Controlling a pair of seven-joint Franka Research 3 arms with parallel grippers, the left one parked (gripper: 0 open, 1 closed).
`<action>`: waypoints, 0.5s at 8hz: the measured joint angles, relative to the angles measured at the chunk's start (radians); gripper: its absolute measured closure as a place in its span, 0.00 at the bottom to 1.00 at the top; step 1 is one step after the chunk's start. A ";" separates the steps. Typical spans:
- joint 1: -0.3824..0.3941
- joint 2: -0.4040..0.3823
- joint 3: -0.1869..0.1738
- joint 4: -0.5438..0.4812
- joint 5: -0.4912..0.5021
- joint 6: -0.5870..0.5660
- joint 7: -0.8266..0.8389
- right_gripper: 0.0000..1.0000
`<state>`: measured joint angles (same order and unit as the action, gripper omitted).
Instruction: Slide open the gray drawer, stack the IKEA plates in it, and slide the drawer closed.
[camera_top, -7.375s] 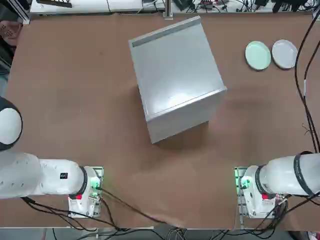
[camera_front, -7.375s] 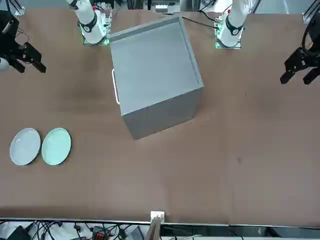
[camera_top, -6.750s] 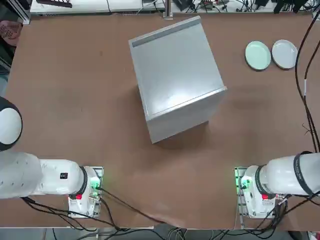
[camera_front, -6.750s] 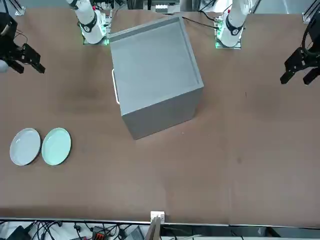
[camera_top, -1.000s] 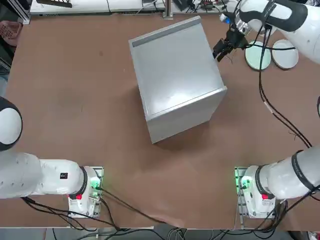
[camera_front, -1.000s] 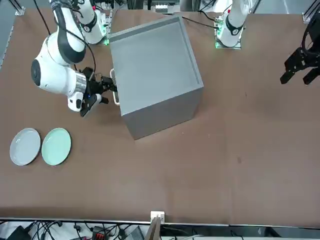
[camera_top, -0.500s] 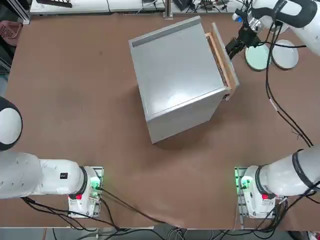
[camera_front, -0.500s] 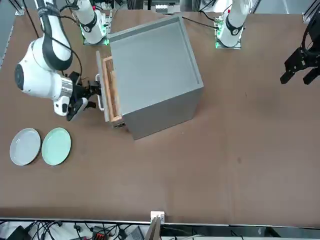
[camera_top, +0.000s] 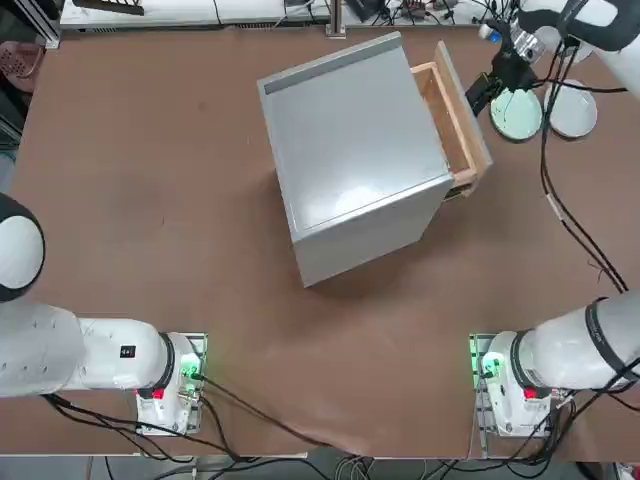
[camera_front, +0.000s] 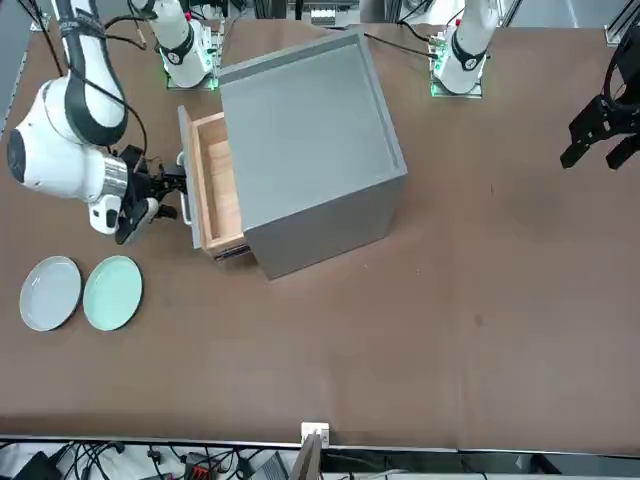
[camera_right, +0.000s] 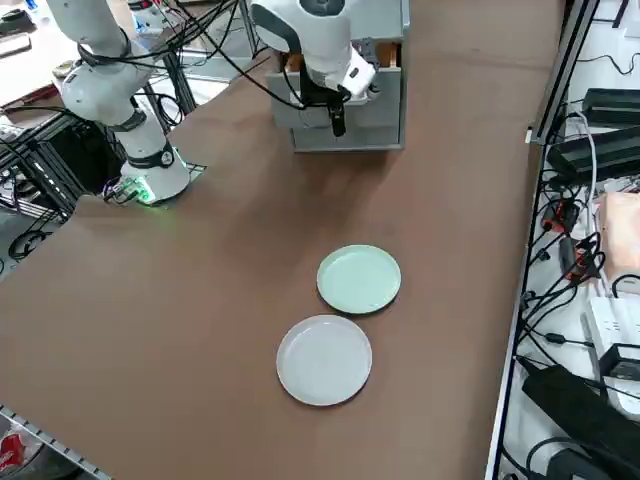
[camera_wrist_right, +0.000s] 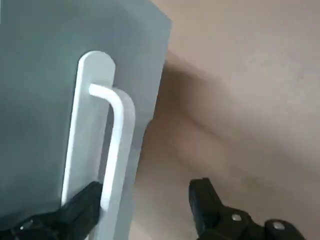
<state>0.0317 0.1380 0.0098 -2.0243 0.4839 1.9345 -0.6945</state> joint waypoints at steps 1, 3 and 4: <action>-0.024 0.003 0.000 0.005 -0.009 -0.010 -0.028 0.00; -0.069 0.015 0.000 0.027 -0.038 -0.036 -0.067 0.00; -0.088 0.019 0.000 0.040 -0.064 -0.051 -0.085 0.00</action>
<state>-0.0564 0.1570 0.0097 -1.9846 0.4197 1.8835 -0.7790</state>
